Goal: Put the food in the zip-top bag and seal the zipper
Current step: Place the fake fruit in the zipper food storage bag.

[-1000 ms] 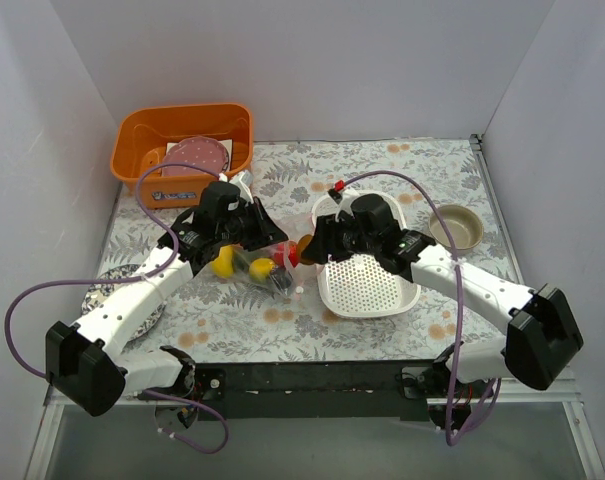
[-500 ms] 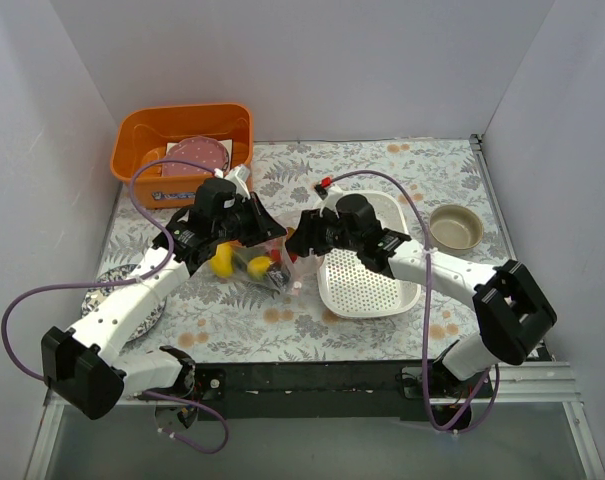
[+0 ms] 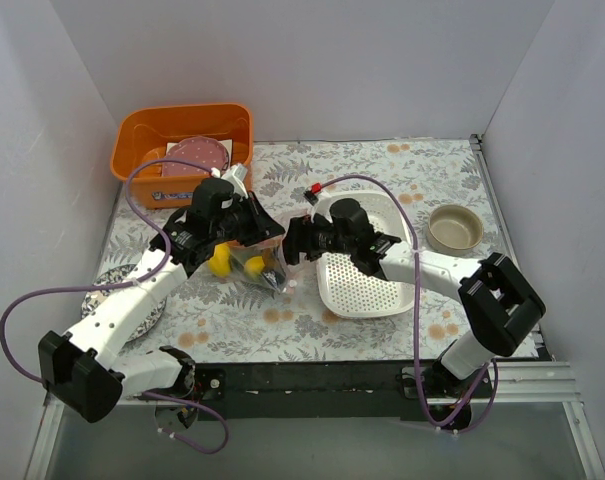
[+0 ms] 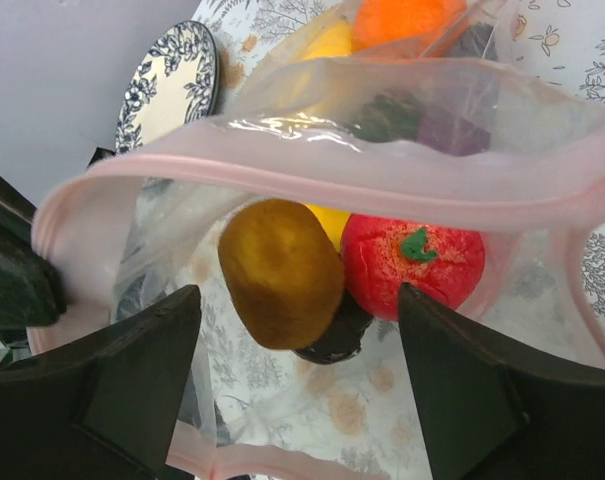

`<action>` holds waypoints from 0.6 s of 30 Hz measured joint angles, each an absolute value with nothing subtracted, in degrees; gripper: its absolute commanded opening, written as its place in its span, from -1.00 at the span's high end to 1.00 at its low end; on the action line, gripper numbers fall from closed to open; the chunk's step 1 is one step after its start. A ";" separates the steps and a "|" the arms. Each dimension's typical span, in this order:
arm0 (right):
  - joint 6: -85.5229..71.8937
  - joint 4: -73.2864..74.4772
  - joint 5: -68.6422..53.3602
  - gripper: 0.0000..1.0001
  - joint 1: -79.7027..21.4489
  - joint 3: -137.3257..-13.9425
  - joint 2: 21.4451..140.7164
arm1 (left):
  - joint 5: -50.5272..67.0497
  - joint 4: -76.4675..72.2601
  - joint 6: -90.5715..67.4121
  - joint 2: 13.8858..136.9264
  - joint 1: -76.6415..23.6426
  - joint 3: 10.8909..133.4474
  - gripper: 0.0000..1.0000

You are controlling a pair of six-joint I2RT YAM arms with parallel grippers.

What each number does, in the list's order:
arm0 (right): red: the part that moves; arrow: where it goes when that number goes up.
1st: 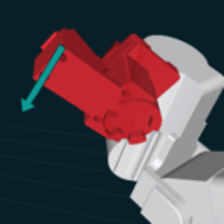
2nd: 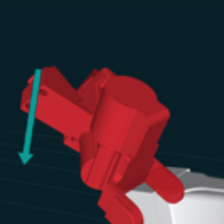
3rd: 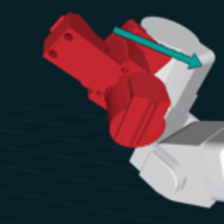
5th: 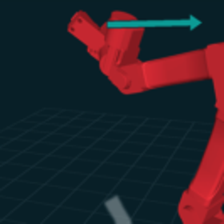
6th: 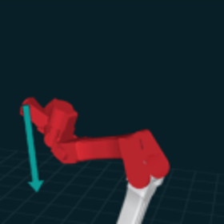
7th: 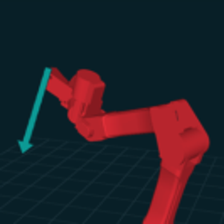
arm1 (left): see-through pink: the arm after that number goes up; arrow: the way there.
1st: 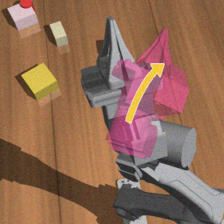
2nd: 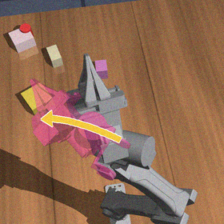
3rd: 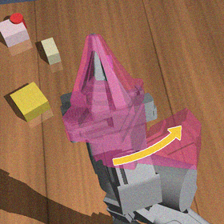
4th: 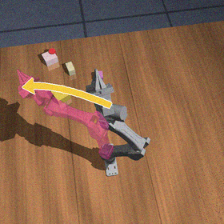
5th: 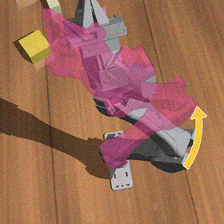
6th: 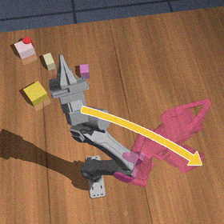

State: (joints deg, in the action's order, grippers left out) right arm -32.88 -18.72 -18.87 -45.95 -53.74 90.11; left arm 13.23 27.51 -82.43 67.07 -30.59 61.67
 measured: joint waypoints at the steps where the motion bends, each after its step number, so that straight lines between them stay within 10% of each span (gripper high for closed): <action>1: -32.95 -18.70 -18.81 -0.89 -45.95 -53.43 89.91 | 13.15 27.59 -82.43 67.00 -30.59 61.67 1.00; 18: -30.26 -8.56 -2.26 -0.64 -46.00 -48.84 71.92 | 12.16 28.25 -82.56 66.08 -30.59 61.67 1.00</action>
State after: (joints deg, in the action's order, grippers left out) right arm -30.26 -8.56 -2.26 -46.00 -48.84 71.92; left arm 12.16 28.25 -82.56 66.08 -30.59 61.67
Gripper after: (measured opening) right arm 0.837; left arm 0.013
